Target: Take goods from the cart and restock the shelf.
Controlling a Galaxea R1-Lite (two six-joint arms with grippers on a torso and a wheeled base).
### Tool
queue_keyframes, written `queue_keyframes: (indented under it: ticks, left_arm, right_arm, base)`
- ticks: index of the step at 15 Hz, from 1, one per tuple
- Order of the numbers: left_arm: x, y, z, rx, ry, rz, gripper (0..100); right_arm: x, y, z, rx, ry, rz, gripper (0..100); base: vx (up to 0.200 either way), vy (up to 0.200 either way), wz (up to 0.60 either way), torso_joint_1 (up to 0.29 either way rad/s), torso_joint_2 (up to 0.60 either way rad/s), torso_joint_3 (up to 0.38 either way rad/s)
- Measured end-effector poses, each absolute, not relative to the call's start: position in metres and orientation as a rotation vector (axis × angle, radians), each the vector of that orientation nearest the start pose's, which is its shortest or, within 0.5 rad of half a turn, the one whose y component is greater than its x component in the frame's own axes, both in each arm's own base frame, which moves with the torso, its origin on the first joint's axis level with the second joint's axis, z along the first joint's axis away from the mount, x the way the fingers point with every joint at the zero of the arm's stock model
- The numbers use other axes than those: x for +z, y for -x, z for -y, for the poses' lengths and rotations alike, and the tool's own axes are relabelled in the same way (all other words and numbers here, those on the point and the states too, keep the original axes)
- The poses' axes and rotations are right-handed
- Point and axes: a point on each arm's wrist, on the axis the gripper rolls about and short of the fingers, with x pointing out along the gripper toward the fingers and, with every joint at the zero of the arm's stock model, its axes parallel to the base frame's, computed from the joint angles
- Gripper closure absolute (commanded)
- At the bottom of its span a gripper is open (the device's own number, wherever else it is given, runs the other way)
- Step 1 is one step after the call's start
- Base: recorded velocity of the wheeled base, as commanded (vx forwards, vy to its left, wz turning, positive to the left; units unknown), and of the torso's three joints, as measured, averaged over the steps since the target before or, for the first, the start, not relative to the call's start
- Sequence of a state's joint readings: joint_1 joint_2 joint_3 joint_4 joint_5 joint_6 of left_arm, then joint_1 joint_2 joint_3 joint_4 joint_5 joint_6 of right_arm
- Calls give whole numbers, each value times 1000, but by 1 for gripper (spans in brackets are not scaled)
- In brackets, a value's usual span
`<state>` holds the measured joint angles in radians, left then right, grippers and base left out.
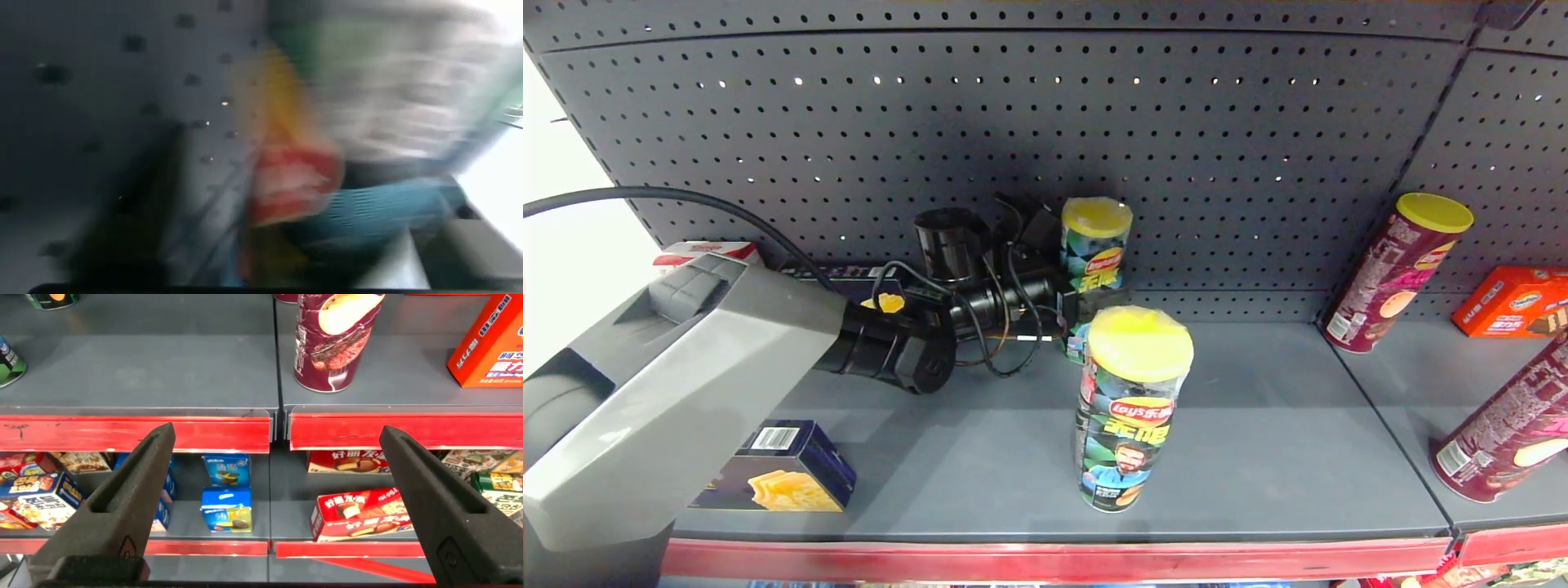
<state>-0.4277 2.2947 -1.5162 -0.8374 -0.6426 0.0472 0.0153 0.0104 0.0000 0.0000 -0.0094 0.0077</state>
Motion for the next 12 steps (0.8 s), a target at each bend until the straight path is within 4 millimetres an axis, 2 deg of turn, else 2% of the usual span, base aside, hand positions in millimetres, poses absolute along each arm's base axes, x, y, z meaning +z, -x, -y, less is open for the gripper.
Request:
queue_keyframes:
  ticks: [3, 6, 9, 12]
  left_arm:
    - [169, -418, 201, -1056, -48, 71, 0]
    - [174, -398, 195, -1032, -68, 3, 0]
    - [170, -376, 187, -930, -152, -109, 0]
    - [181, -363, 185, -868, -170, -112, 0]
  right_arm:
    - [76, 22, 1, 6, -8, -10, 0]
    - [76, 22, 1, 6, -8, -10, 0]
    - [76, 22, 1, 6, -8, -11, 0]
    - [76, 22, 1, 6, -8, -11, 0]
  base:
    - [0, 0, 0, 0, 0, 0]
    - [0, 0, 0, 0, 0, 0]
    - [0, 0, 0, 0, 0, 0]
    - [0, 0, 0, 0, 0, 0]
